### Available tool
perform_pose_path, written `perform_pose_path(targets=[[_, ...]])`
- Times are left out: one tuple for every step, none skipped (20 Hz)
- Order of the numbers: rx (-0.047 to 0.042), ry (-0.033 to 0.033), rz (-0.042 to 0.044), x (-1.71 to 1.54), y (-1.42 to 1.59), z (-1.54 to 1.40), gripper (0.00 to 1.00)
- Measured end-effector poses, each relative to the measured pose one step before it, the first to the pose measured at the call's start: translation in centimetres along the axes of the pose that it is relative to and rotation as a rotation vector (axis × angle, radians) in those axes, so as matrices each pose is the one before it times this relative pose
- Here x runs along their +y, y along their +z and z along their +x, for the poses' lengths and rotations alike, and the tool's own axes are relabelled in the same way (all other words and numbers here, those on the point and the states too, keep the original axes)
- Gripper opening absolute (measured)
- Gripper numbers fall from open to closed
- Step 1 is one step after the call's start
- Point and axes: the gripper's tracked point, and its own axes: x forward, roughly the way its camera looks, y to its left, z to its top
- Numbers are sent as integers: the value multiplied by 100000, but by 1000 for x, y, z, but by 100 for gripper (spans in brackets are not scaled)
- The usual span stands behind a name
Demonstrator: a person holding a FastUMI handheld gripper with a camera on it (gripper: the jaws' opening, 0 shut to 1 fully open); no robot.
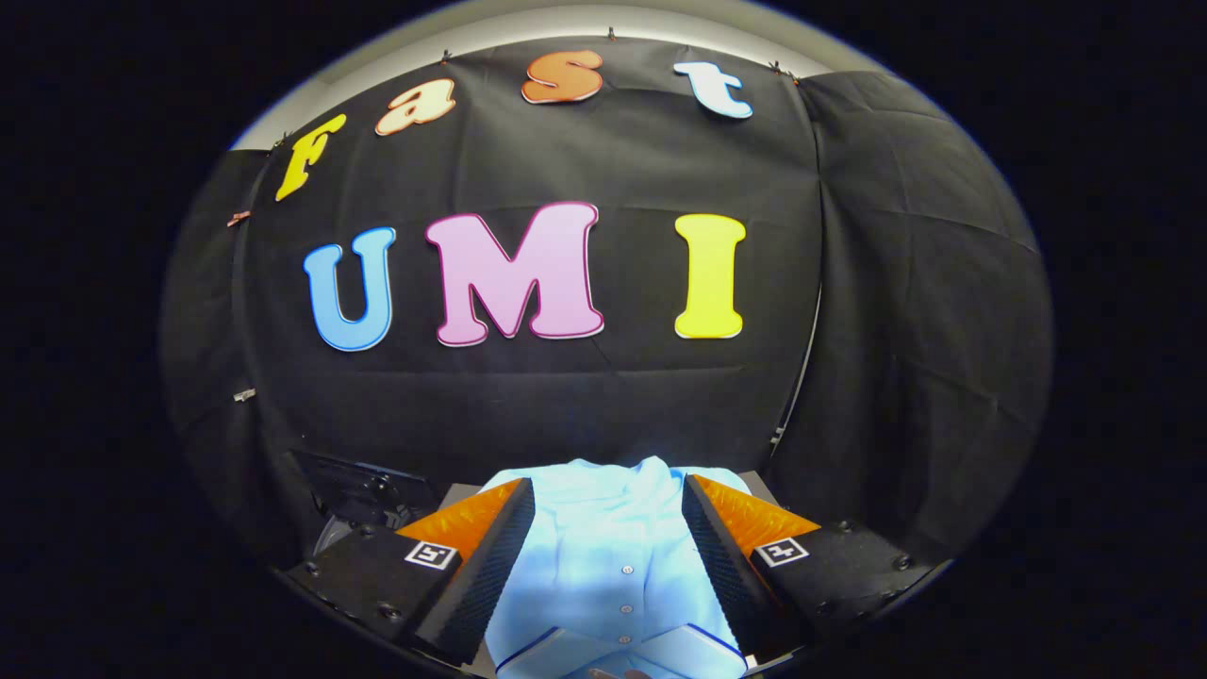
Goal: Put the clothes into the washing machine and then close the washing machine lid.
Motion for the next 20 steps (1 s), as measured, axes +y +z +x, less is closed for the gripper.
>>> perform_pose_path(targets=[[3105, -44, 310, -316, -751, 1181, 98], [2937, -372, 247, -246, -643, 1039, 99], [3052, -489, 305, -324, -826, 964, 99], [3044, -401, 247, -261, -695, 943, 99], [2603, -689, 145, -283, -542, 835, 99], [2660, -1169, -350, -375, -524, 746, 99], [2614, -960, -734, -230, -551, 622, 99], [2228, -394, -1097, -62, -577, 401, 99], [2531, -268, -1288, -14, -483, -59, 99], [1718, -738, -770, -89, -299, -284, 99], [1217, -1449, -708, -139, -253, 117, 99], [1410, -1073, -1036, -99, -375, 171, 99], [1387, -570, -1072, -22, -274, 126, 99], [1524, -243, -895, -1, -445, 346, 99], [1165, -237, -711, -1, -383, 419, 99], [458, -293, -19, -81, -129, 491, 99], [702, -53, 538, -22, -171, 309, 99], [1401, 215, 873, -27, -474, 247, 99], [1125, 428, 850, -7, -224, 104, 99], [1059, 504, 1644, 27, -115, 114, 98]])
